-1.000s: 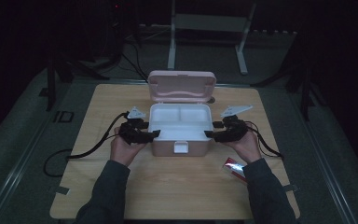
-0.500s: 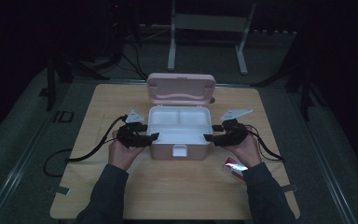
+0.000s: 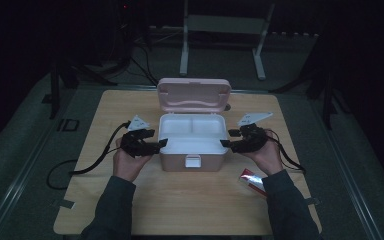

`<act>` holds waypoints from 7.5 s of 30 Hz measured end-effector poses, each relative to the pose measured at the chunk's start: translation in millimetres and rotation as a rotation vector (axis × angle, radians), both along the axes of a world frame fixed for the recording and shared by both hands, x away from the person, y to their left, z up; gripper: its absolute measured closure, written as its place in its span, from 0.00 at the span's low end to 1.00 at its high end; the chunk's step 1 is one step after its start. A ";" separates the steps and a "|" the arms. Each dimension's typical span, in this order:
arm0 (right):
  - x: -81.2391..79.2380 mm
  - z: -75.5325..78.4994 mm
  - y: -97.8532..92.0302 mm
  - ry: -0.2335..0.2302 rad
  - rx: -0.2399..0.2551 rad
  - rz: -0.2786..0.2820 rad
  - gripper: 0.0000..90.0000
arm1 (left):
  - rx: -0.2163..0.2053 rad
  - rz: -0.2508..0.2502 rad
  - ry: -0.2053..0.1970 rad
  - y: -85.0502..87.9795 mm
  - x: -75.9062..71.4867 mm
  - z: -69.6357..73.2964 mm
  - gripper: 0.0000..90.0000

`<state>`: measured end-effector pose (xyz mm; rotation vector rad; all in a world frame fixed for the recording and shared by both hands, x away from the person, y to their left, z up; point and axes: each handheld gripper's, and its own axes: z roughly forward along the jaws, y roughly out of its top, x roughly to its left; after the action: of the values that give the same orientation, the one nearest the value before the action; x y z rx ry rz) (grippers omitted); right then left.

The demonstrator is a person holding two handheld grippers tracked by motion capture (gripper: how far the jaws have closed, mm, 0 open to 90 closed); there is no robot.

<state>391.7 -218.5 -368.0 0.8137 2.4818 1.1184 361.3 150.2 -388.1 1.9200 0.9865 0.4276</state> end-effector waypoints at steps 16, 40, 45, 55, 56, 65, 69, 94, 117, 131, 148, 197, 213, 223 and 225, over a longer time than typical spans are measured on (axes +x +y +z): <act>8.8 17.5 25.4 -0.060 -0.043 0.141 0.51 | 0.110 0.037 -0.065 31.3 -20.1 -10.2 0.39; 37.1 53.6 76.8 -0.085 -0.272 0.256 0.52 | 0.138 -0.087 -0.044 23.5 -41.2 -57.1 0.41; 42.3 56.2 87.3 -0.071 -0.300 0.275 0.54 | 0.109 -0.116 -0.032 18.2 -42.2 -60.8 0.41; 57.9 50.9 105.3 0.019 -0.386 0.336 0.58 | 0.118 -0.146 -0.015 8.4 -41.1 -65.6 0.42; 57.7 49.3 108.2 0.025 -0.404 0.345 0.58 | 0.119 -0.149 -0.014 8.2 -40.9 -65.9 0.42; 60.0 38.1 124.9 0.040 -0.544 0.369 0.55 | 0.126 -0.155 -0.005 4.8 -40.3 -68.4 0.42; 65.4 33.1 130.4 0.089 -0.560 0.406 0.59 | 0.124 -0.157 -0.003 4.3 -40.1 -68.8 0.42; 78.6 13.9 169.9 0.253 -0.836 0.568 0.95 | 0.116 -0.174 0.010 4.5 -39.6 -70.1 0.42; 87.6 21.8 165.6 0.279 -0.794 0.628 1.00 | 0.115 -0.198 0.023 -0.6 -38.7 -73.4 0.42; 74.7 64.7 123.1 0.235 -0.703 0.634 1.00 | 0.119 -0.193 0.021 1.7 -39.5 -72.6 0.42; 63.6 53.6 -73.3 0.353 -0.606 0.377 1.00 | 0.114 -0.183 0.012 2.9 -38.7 -72.7 0.42; 51.5 -38.8 -86.3 0.386 -0.589 0.181 0.63 | 0.118 -0.176 0.021 3.7 -38.5 -77.0 0.42; 23.9 -35.9 -73.8 0.387 -0.588 0.124 0.61 | 0.118 -0.174 0.022 4.3 -39.7 -77.5 0.43; 9.6 -40.8 -74.2 0.396 -0.587 0.103 0.61 | 0.123 -0.175 0.026 2.8 -38.8 -79.6 0.42; 6.8 -41.3 -74.4 0.392 -0.585 0.098 0.60 | 0.123 -0.175 0.026 2.8 -38.9 -79.7 0.42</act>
<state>398.5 -292.9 -409.3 0.7857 2.9579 0.2166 322.5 153.0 -467.7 2.1074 0.8160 0.3693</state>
